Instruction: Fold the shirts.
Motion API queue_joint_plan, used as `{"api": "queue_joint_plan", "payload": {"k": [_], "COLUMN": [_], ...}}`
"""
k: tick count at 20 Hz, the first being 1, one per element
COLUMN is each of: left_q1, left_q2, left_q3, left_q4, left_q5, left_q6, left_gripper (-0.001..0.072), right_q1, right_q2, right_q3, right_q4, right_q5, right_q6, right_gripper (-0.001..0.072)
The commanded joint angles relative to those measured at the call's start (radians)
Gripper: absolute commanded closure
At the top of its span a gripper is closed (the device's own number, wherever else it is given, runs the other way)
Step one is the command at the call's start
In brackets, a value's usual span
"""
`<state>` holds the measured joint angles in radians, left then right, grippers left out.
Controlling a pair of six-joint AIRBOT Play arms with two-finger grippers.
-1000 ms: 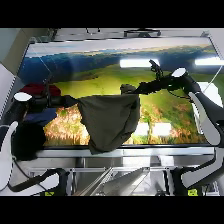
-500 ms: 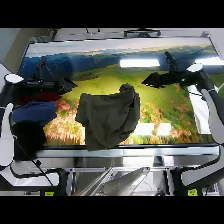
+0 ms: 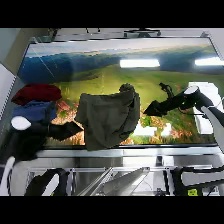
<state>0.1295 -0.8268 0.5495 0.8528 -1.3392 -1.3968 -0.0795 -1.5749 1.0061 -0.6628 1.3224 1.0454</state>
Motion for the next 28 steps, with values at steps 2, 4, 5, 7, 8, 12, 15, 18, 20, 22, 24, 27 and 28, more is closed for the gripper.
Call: {"api": "queue_joint_plan", "payload": {"k": [2,4,5,7,8,12,15,18,20,22,24,27,28], "left_q1": [-0.108,-0.174,-0.208,-0.273,-0.304,-0.397,-0.422,-0.450,-0.482,-0.515,-0.556,-0.618,-0.629], "left_q2": [0.247,0.300,0.315,0.323,0.322,0.321,0.321,0.321,0.320,0.290,0.208,0.093,0.053], "left_q3": [-0.305,-0.369,-0.391,-0.430,-0.445,-0.452,-0.453,-0.453,-0.454,-0.453,-0.453,-0.404,-0.372], "left_q4": [0.017,0.017,0.017,0.016,0.016,0.011,0.012,0.011,0.011,0.010,-0.008,-0.006,-0.005], "left_q5": [0.114,0.173,0.205,0.278,0.325,0.526,0.604,0.651,0.651,0.653,0.655,0.664,0.668], "left_q6": [-0.178,-0.246,-0.267,-0.317,-0.326,-0.351,-0.356,-0.356,-0.356,-0.359,-0.357,-0.326,-0.307], "left_gripper": [0.0072,0.0072,0.0072,0.0071,0.0071,0.0072,0.0127,0.0179,0.0178,0.0178,0.0178,0.0179,0.0180], "right_q1": [0.076,0.101,0.112,0.130,0.138,0.164,0.178,0.183,0.183,0.183,0.183,0.183,0.183], "right_q2": [0.009,0.009,0.009,0.009,0.009,0.009,0.009,0.009,0.009,0.009,0.009,0.009,0.009], "right_q3": [-0.079,-0.079,-0.079,-0.079,-0.079,-0.078,-0.078,-0.078,-0.078,-0.078,-0.078,-0.078,-0.078], "right_q4": [-0.008,-0.008,-0.008,-0.007,-0.007,0.029,0.051,0.050,0.049,0.050,0.049,0.050,0.050], "right_q5": [-0.103,-0.139,-0.158,-0.198,-0.212,-0.230,-0.244,-0.246,-0.245,-0.243,-0.241,-0.222,-0.222], "right_q6": [-0.027,-0.027,-0.027,-0.025,-0.025,-0.029,-0.029,-0.029,-0.029,-0.028,-0.029,-0.029,-0.028], "right_gripper": [0.0347,0.0346,0.0346,0.0321,0.0321,0.0321,0.0321,0.0320,0.0319,0.0145,0.0113,0.0114,0.0114]}}
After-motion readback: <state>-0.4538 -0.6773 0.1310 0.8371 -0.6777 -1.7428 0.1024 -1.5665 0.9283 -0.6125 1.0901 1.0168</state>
